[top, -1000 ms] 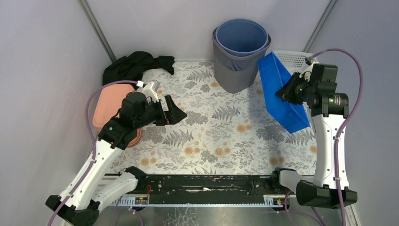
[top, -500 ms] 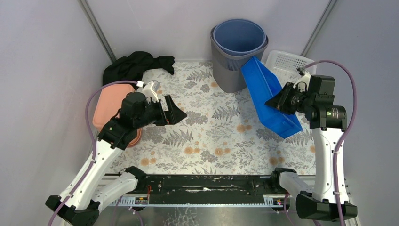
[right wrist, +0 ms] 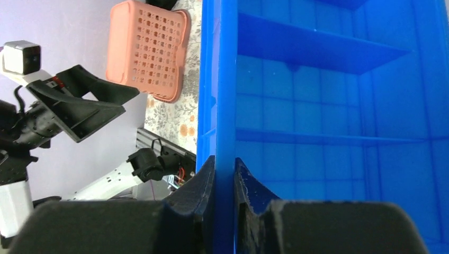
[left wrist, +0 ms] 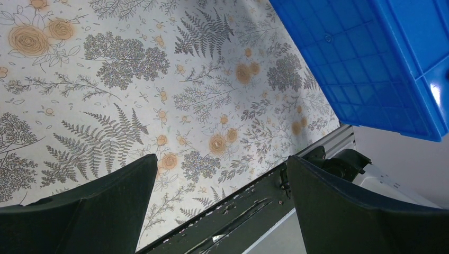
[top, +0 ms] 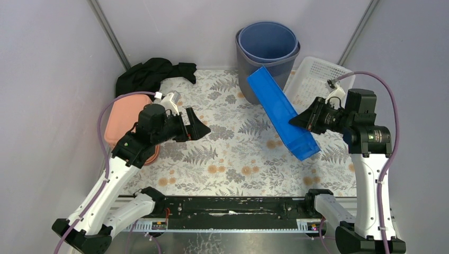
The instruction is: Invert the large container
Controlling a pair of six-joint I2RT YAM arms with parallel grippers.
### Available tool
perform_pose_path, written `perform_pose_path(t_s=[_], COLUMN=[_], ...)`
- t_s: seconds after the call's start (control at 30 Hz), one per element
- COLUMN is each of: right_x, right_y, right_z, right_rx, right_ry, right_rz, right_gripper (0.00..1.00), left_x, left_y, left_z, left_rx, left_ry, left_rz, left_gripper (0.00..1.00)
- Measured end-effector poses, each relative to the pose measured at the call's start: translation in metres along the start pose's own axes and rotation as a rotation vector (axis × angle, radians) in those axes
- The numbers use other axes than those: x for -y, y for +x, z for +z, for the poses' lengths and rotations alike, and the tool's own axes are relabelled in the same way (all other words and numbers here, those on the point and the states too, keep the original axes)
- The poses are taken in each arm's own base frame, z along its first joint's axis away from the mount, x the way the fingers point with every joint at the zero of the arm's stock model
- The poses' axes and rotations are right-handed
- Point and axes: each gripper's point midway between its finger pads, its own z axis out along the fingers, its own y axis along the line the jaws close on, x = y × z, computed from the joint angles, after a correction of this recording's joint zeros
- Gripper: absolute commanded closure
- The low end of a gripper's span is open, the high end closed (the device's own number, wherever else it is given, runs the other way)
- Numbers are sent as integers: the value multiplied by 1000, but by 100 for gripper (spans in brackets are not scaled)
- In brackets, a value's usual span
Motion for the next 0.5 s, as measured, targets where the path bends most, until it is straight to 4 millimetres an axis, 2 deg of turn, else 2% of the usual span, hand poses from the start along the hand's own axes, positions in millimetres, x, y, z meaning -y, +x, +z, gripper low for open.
perform_pose_path(t_s=[0.33, 0.5], right_x=[-34, -42], right_y=[-4, -7], right_z=[0, 5], right_rx=[-7, -9], right_ry=[-171, -235], right_rz=[0, 15], right_gripper=[100, 100], left_x=[-1, -1], left_y=[1, 1], left_z=[1, 1], left_rx=[-2, -3], left_ry=[-2, -2], left_rz=[-4, -10], left_gripper=[0, 0])
